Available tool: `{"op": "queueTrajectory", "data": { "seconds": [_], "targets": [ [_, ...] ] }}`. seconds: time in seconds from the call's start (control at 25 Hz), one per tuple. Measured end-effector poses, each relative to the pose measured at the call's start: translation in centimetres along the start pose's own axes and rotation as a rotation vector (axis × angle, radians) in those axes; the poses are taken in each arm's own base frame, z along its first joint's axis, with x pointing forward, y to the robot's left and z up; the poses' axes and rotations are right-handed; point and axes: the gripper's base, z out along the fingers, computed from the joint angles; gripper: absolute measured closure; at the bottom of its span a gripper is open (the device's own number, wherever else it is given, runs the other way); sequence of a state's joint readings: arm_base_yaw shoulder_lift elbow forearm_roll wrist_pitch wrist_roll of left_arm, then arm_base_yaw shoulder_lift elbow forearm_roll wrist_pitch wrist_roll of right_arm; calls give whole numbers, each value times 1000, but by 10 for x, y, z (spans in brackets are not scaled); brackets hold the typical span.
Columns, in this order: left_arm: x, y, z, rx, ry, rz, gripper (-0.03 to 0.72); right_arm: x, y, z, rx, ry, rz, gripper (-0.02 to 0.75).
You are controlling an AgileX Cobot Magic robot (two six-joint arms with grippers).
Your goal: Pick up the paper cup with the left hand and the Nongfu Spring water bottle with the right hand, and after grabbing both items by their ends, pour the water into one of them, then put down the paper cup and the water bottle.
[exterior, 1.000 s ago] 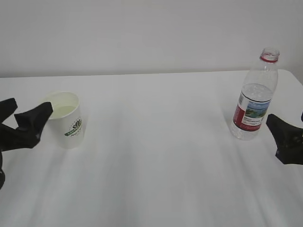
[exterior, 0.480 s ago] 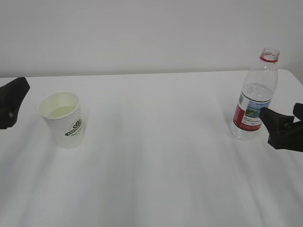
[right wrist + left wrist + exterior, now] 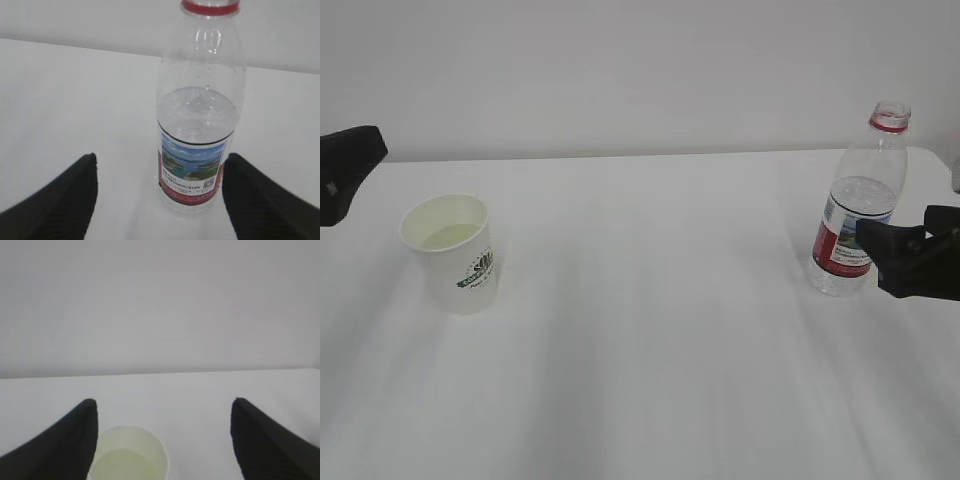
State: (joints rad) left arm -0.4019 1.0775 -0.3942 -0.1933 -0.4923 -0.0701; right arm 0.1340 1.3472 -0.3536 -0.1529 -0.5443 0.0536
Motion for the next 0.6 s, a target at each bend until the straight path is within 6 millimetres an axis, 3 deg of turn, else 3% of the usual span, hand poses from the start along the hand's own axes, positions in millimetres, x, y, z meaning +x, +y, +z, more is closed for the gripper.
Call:
{"op": "queueTrajectory", "data": {
  "seconds": [0.28,0.6],
  "targets": [
    [-21,-9,2,20,56,-10,99,-34,-3,-22,28,-15,-23,147],
    [-28,-11,-20,39,109,-10,110,-56,-5,-69,70,-38,-59,147]
  ]
}}
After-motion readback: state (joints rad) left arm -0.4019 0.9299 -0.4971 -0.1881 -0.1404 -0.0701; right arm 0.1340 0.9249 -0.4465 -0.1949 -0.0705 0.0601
